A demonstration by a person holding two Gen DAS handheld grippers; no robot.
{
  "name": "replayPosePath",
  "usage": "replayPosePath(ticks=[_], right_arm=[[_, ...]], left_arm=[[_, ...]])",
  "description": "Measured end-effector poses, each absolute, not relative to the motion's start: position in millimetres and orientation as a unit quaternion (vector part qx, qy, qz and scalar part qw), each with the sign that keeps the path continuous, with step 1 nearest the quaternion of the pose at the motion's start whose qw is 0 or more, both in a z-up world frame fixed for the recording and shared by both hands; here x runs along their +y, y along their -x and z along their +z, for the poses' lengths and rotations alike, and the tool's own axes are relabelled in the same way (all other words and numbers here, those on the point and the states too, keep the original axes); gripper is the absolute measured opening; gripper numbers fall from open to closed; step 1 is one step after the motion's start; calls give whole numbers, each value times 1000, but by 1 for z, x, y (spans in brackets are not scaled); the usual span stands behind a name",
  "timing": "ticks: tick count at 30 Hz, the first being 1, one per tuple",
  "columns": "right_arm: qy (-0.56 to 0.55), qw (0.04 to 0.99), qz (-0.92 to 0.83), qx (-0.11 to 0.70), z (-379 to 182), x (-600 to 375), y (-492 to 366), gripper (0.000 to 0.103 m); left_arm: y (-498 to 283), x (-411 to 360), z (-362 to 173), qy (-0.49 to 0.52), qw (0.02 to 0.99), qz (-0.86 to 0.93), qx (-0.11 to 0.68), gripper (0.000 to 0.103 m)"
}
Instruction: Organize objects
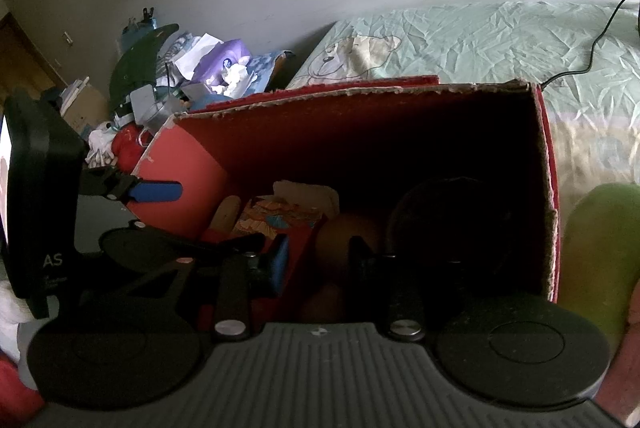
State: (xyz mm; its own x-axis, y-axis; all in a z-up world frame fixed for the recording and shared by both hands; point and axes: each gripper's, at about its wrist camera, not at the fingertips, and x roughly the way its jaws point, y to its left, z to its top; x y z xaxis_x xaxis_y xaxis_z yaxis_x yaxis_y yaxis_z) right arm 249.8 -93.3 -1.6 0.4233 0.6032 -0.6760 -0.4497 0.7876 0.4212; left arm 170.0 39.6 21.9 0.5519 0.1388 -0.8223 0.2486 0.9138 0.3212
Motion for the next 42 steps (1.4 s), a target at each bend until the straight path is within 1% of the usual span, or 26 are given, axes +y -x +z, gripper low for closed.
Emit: replayPosePath(ticks=[33,42], right_arm=[[-83,837,319,437,-2,-93,-250,36],[-87,834,331,433,-2,-94,-250,37]], left_arm=[[-170,38,20,-213,852,-26,477,95],[-172,37,19,-216,849,-24,482,98]])
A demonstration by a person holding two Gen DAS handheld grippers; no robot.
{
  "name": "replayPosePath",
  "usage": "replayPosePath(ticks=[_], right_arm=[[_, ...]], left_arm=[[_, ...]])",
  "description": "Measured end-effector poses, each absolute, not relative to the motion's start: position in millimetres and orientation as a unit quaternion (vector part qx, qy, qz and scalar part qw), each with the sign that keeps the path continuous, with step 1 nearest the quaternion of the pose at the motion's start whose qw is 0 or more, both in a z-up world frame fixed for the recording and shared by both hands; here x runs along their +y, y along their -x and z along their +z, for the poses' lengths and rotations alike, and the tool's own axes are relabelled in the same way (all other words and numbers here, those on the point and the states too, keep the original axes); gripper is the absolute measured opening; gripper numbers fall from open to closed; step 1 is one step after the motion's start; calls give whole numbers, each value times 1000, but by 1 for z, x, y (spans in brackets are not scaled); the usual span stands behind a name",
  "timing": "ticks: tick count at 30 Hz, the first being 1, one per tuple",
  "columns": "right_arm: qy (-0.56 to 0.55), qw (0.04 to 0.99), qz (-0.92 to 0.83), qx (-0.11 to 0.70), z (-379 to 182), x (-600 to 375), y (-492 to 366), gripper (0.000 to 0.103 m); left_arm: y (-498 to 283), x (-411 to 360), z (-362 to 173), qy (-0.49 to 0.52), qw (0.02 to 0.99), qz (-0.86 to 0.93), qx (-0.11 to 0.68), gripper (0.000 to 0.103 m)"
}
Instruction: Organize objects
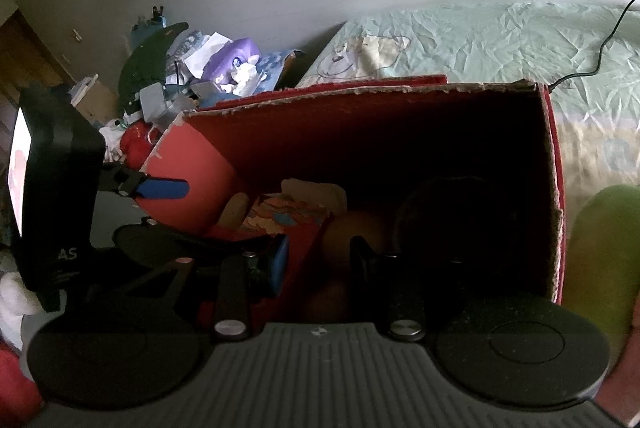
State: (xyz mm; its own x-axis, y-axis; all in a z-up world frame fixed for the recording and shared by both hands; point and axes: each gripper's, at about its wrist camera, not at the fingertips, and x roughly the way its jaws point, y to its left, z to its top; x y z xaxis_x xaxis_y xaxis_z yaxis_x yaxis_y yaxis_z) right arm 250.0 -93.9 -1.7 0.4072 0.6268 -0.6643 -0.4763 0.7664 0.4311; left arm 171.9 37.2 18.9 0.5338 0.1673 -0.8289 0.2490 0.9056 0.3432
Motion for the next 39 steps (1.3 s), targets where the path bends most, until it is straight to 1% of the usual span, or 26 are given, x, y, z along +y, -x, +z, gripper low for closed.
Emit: replayPosePath(ticks=[29,39], right_arm=[[-93,836,348,414,0,-98,-248,37],[-91,835,345,419,-2,-97,-250,37]], left_arm=[[-174,36,16,-226,844,-7,487,98],[-173,37,16,-225,845,-3,484,99]])
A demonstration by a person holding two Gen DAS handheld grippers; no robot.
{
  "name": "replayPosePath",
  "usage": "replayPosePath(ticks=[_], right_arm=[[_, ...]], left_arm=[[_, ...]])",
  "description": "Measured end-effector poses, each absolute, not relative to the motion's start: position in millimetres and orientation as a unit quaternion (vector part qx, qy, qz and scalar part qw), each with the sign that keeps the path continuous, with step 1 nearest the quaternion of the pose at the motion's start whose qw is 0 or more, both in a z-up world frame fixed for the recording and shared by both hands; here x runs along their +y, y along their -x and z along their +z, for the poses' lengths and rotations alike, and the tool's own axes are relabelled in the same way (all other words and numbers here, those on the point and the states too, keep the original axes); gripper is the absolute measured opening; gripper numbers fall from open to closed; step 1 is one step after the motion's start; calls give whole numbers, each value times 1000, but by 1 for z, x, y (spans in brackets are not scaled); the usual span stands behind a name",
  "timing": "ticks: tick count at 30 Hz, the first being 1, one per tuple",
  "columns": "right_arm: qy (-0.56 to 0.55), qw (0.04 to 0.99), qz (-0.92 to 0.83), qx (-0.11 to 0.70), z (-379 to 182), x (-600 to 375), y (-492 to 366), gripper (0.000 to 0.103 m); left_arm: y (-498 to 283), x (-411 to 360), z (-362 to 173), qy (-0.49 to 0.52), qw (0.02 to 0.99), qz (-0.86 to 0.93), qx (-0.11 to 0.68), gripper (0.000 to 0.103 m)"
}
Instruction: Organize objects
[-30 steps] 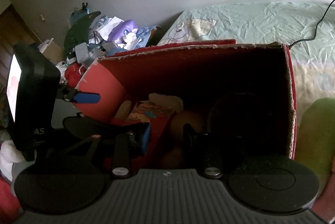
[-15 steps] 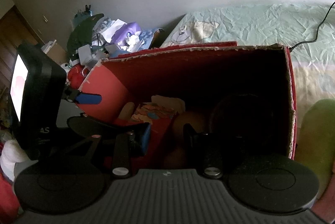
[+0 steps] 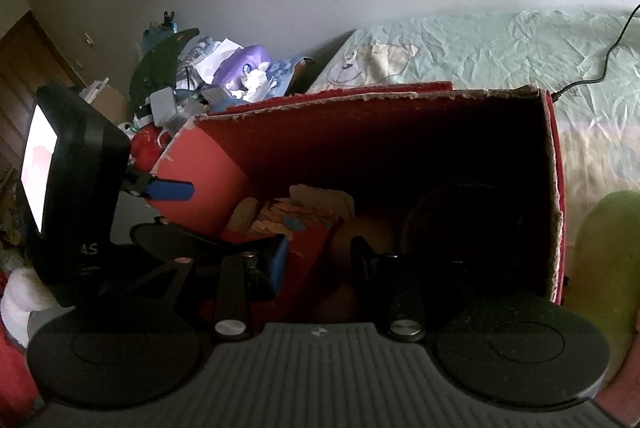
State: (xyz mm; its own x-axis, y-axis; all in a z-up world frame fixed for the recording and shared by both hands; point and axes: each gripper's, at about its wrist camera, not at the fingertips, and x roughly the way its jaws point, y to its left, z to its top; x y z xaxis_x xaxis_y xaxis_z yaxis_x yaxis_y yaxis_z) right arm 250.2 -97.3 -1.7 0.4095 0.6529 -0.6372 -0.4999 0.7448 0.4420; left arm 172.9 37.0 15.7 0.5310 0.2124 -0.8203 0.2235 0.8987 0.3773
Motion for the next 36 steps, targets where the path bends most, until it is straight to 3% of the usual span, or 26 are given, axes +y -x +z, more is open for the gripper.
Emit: replayPosePath(ticks=[36], right_arm=[[-75,843,316,429,-2,-93,-250,37]], left_arm=[[-171,37,16,-218,848,-16,482,99]])
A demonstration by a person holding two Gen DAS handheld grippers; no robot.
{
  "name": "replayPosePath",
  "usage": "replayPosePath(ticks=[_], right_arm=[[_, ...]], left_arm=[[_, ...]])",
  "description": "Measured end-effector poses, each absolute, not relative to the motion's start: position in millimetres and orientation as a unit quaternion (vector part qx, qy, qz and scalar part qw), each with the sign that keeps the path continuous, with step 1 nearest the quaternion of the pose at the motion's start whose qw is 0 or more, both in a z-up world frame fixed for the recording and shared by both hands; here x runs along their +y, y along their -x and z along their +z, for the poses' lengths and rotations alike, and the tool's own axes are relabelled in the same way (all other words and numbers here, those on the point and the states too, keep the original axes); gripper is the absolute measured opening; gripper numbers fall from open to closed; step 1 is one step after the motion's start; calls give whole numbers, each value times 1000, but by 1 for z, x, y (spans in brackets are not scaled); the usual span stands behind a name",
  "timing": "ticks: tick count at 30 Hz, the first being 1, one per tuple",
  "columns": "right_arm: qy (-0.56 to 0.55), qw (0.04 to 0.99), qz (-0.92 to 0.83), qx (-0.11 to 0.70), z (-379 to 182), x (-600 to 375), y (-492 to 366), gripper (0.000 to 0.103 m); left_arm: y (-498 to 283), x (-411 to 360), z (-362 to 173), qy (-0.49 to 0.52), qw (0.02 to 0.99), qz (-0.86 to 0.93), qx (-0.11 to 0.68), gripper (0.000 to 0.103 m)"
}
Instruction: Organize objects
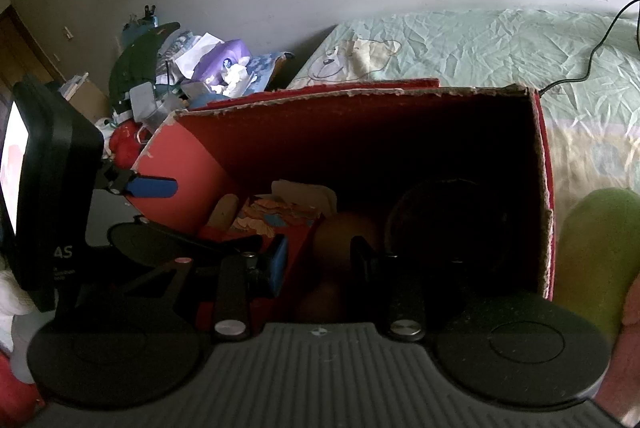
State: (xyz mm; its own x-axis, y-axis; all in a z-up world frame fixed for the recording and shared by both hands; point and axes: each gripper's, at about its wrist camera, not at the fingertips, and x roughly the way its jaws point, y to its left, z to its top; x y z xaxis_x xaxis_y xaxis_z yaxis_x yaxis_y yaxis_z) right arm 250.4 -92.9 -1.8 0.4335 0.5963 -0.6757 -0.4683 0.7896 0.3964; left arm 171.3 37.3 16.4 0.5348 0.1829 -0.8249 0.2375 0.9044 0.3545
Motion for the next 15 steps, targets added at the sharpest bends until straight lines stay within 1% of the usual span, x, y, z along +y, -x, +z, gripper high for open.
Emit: replayPosePath(ticks=[15], right_arm=[[-72,851,304,423,0,-92,-247,38]], left_arm=[[-172,36,16,-221,848,-10,482,99]])
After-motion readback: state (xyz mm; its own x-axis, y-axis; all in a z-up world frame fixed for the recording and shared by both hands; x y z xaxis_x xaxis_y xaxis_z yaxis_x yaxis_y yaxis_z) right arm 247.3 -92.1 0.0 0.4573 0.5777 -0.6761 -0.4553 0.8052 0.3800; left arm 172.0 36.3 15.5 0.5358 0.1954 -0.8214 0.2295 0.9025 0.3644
